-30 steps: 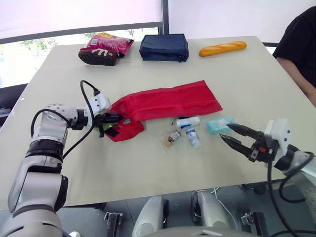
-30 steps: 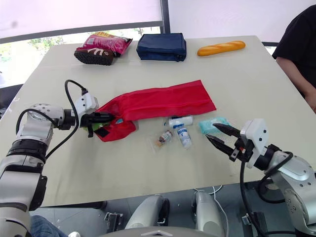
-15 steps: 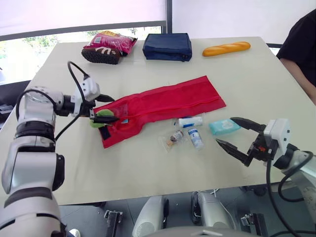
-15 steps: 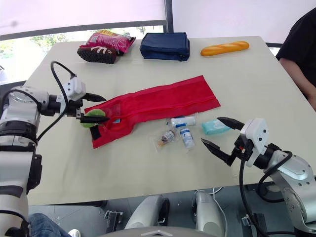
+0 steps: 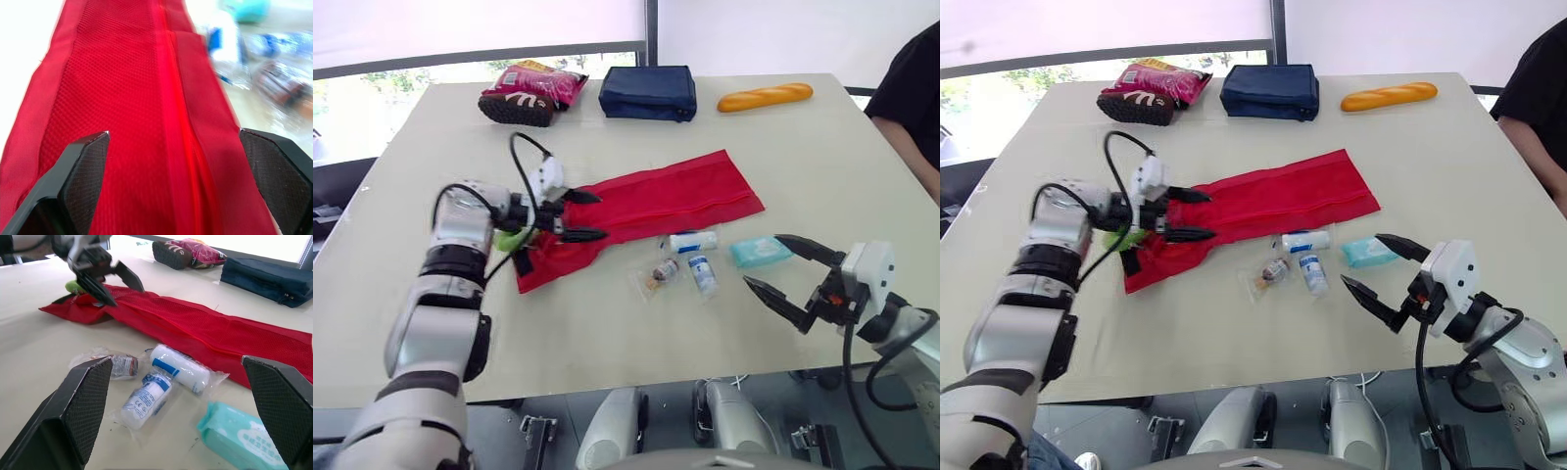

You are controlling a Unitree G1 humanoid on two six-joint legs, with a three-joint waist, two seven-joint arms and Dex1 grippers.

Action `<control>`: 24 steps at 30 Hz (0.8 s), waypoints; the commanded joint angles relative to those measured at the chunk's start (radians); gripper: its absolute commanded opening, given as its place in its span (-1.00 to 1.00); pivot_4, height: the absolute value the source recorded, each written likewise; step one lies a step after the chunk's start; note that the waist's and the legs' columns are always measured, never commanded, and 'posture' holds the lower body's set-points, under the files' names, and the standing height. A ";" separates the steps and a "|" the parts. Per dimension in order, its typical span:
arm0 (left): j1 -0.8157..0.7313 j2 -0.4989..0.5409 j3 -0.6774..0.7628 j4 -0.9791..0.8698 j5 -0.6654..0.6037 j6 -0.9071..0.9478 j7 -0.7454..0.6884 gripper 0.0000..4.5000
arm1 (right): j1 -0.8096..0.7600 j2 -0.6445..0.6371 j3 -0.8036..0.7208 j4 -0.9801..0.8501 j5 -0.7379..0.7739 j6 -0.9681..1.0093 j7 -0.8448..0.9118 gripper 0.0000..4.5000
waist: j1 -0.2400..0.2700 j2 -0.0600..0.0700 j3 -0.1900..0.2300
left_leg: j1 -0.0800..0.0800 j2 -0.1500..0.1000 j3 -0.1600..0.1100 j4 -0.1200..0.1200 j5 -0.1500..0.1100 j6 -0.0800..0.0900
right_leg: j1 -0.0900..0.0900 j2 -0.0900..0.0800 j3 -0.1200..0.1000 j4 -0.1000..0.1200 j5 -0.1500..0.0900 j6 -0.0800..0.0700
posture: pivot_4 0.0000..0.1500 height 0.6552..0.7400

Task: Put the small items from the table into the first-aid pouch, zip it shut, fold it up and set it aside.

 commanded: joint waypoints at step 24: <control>-0.048 -0.067 0.036 0.033 0.072 -0.094 0.153 -0.94 | -0.032 -0.038 -0.043 -0.123 0.099 0.027 -0.076 1.00 | 0.000 -0.001 0.000 | 0.000 -0.001 0.000 0.000 0.000 0.000 | 0.000 0.001 0.000 0.000 0.000 0.000 | 1.00 0.99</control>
